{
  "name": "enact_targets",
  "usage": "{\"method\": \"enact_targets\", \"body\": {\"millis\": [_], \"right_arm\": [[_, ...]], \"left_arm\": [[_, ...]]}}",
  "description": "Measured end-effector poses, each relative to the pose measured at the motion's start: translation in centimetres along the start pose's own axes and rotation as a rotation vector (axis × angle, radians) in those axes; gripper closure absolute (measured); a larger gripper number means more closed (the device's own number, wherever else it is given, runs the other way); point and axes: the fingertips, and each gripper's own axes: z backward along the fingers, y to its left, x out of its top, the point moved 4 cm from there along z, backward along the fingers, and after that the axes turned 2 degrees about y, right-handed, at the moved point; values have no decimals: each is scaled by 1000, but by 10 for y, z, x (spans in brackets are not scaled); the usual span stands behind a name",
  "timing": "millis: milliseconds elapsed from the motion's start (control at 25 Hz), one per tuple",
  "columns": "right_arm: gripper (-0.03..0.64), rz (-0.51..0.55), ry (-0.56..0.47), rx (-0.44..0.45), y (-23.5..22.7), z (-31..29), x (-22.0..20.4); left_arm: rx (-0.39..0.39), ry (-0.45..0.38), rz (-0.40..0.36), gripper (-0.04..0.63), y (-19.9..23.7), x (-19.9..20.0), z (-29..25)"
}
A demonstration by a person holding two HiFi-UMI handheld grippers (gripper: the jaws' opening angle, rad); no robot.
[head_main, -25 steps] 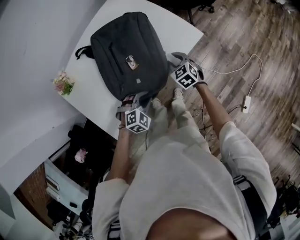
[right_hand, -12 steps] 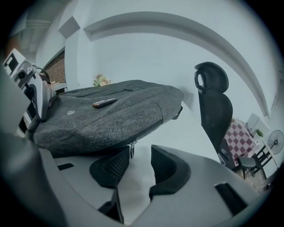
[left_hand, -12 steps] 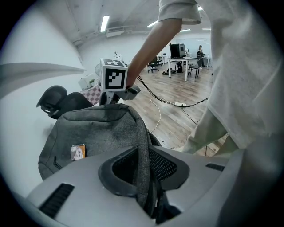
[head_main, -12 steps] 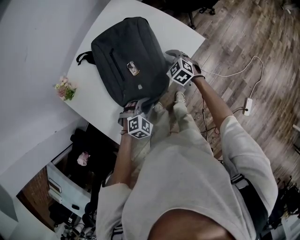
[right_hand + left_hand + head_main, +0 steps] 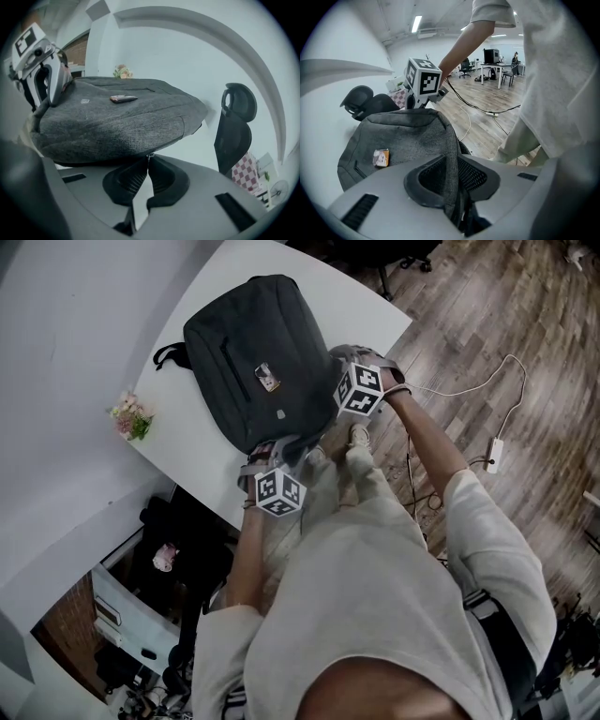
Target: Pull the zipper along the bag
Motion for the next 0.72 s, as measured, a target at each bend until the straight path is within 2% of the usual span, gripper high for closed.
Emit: {"method": "enact_targets", "body": {"millis": [200,280,440,720], "right_arm": [[598,289,165,-74,-1,2,-5],[598,359,218,-87,-1,2,-6],[597,360,263,-71,9,5,-10],[597,250,306,-42,52,27,-18]], "left_arm": [[13,-5,27,499,1,-2,1],[14,-9,39,499,1,-2,0],[13,-19,65,499,1,-2,-2],[11,-35,95,499,3,-5,-2]]}}
